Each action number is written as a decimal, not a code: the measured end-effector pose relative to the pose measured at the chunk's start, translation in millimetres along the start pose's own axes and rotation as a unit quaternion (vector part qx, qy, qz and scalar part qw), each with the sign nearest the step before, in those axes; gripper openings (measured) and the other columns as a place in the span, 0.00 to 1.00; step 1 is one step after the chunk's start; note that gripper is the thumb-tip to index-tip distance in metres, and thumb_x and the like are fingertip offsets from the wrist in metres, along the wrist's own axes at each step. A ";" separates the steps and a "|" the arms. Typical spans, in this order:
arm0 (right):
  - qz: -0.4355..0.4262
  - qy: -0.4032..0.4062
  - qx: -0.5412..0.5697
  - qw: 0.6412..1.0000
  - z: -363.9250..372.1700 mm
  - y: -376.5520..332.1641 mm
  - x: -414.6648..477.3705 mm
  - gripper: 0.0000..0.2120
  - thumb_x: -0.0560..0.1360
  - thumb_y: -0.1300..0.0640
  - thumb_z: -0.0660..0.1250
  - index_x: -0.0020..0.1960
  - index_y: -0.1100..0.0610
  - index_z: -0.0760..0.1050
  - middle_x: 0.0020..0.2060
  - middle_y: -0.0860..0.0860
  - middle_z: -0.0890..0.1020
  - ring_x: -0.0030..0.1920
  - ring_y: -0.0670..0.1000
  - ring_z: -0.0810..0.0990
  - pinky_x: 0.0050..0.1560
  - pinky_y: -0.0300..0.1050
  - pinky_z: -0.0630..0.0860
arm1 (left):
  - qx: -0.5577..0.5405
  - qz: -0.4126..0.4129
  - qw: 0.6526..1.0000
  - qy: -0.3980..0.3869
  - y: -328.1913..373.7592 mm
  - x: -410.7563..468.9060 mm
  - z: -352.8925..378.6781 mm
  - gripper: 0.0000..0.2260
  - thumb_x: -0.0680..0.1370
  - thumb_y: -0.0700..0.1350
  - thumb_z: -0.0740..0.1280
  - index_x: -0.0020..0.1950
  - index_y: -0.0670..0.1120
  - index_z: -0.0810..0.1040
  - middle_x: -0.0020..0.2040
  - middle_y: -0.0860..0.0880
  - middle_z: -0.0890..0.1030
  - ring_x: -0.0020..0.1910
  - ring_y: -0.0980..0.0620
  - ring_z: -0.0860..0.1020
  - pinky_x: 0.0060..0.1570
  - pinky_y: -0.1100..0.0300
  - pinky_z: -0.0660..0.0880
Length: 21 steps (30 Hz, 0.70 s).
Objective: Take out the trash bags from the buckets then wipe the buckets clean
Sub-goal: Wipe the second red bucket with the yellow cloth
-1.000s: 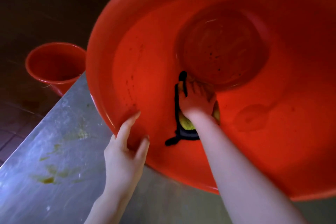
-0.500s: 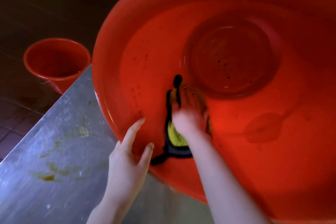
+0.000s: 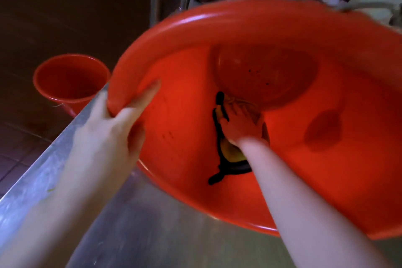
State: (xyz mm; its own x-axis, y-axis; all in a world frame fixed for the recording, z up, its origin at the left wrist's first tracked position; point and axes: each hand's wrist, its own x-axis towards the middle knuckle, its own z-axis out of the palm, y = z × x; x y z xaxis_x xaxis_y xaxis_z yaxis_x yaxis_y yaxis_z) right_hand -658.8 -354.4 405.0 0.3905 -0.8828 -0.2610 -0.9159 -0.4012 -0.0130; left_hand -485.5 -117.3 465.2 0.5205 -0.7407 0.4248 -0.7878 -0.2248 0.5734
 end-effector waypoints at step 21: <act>-0.031 0.091 0.054 0.994 25.0 -30.6 -62.5 0.26 0.80 0.38 0.49 0.77 0.41 0.54 0.77 0.42 0.58 0.77 0.45 0.53 0.74 0.64 0.47 | -0.203 -0.191 0.957 -0.084 10.4 -77.5 61.6 0.39 0.71 0.38 0.75 0.71 0.70 0.64 0.43 0.57 0.74 0.40 0.62 0.77 0.40 0.80 0.67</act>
State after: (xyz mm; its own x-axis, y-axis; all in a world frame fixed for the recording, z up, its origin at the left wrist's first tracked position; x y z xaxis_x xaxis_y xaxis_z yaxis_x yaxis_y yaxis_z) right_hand -657.5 -280.9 397.6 0.4470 -0.8911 -0.0776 -0.8907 -0.4355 -0.1302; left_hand -554.4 -101.2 395.1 0.6576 -0.7527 0.0311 -0.3399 -0.2596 0.9039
